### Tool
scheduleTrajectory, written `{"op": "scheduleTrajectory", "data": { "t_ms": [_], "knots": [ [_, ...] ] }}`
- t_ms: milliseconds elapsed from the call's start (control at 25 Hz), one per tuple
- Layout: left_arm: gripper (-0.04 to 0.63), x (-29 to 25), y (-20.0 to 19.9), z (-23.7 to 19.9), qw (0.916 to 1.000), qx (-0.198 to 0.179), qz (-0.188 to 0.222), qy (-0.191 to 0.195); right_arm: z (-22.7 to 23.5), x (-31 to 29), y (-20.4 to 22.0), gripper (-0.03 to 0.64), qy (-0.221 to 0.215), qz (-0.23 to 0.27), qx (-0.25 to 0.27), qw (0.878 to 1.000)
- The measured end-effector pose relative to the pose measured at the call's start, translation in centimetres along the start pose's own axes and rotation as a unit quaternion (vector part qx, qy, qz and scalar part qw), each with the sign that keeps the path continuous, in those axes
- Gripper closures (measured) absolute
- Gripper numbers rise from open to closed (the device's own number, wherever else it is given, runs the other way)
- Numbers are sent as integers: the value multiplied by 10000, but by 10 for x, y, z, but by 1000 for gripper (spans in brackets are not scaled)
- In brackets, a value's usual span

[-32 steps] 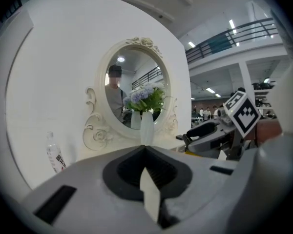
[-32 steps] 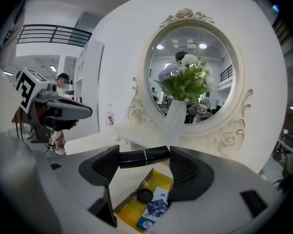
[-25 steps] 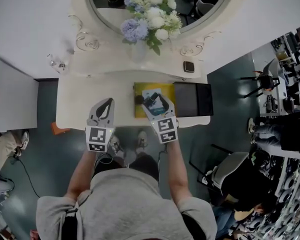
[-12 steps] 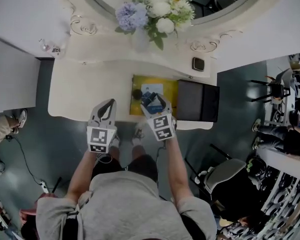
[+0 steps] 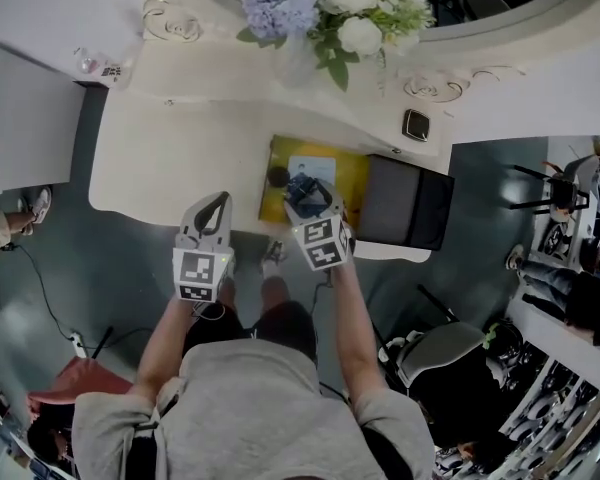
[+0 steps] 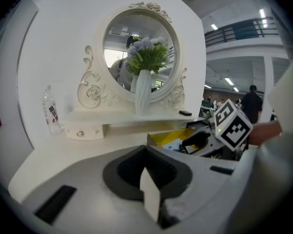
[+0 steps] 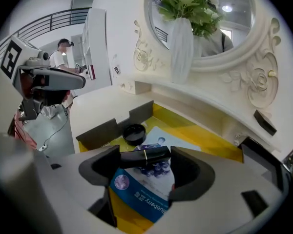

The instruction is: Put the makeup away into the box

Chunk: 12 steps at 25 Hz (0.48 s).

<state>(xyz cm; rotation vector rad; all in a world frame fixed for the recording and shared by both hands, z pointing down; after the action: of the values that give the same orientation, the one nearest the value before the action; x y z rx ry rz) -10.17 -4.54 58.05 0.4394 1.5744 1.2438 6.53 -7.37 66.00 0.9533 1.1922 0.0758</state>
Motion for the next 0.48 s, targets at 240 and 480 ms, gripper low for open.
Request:
{"op": "scheduleTrajectory", "data": {
  "t_ms": [240,480],
  "knots": [
    [594,-2,-1,-3,9999,41,10,-98,0,-3,2,290,-52,-51,56,10000],
    [594,-1,-15,-1,9998,-49,115,-142,4,7,-7,290,-33,144,93,9998]
  ]
}}
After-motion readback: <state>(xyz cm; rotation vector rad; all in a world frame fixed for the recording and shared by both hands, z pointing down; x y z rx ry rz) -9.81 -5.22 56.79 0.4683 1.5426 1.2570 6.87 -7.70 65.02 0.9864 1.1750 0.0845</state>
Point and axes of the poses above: the fingertips, and each gripper's own axes: x backward along the fingers, z to its right, y out of its underside, the point moved 3 cm from there along x, backward along the fingers, and after that the axes turned 7 degrees about -x, right-handed, at the moved point
